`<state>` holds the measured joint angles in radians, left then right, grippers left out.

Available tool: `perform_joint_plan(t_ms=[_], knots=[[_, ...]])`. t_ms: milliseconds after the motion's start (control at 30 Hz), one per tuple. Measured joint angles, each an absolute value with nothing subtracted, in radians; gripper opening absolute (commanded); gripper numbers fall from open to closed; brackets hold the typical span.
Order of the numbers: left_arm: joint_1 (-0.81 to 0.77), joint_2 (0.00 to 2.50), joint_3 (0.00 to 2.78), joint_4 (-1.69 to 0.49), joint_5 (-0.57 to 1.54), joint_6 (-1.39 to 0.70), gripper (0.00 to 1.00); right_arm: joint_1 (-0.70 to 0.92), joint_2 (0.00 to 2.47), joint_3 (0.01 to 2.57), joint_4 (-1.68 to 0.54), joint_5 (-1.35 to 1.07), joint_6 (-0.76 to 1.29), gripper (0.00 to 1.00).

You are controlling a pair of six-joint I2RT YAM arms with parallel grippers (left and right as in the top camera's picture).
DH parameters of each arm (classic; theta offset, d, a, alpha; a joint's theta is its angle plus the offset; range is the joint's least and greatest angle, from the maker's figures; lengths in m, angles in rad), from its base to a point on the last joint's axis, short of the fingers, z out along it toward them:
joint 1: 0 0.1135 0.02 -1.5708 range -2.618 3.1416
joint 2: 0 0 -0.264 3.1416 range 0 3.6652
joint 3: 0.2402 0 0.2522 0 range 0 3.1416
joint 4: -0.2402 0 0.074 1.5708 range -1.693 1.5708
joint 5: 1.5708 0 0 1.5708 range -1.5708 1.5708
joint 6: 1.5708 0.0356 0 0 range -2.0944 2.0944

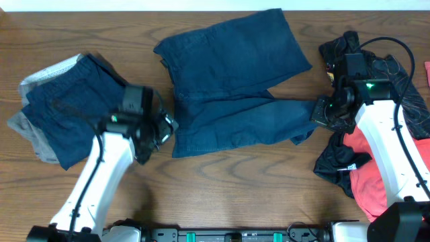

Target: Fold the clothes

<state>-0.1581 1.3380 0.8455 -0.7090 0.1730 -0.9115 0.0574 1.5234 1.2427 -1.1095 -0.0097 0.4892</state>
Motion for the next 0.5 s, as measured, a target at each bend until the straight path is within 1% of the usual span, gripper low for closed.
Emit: perform_joint_plan(t_ms=[100,233,300,367,500], knots=[[-0.182,1.339,0.705,-0.545,0.179,-0.984,0.95,0.057,1.523,1.243,-1.110,-0.008,0.489,0.01],[-0.223,1.359,0.597,-0.386,0.207,-1.033,0.93,0.057,1.523,1.243,-1.110,-0.007,0.489,0.01],[-0.237,1.365,0.585,-0.366,0.212,-1.046,0.88,0.057,1.523,1.243,-1.110,-0.007,0.489,0.01],[-0.252,1.376,0.581,-0.343,0.212,-1.059,0.81,0.057,1.523,1.243,-1.111,-0.007,0.489,0.01],[-0.279,1.403,0.587,-0.315,0.213,-1.111,0.79,0.057,1.523,1.243,-1.113,-0.007,0.489,0.01]])
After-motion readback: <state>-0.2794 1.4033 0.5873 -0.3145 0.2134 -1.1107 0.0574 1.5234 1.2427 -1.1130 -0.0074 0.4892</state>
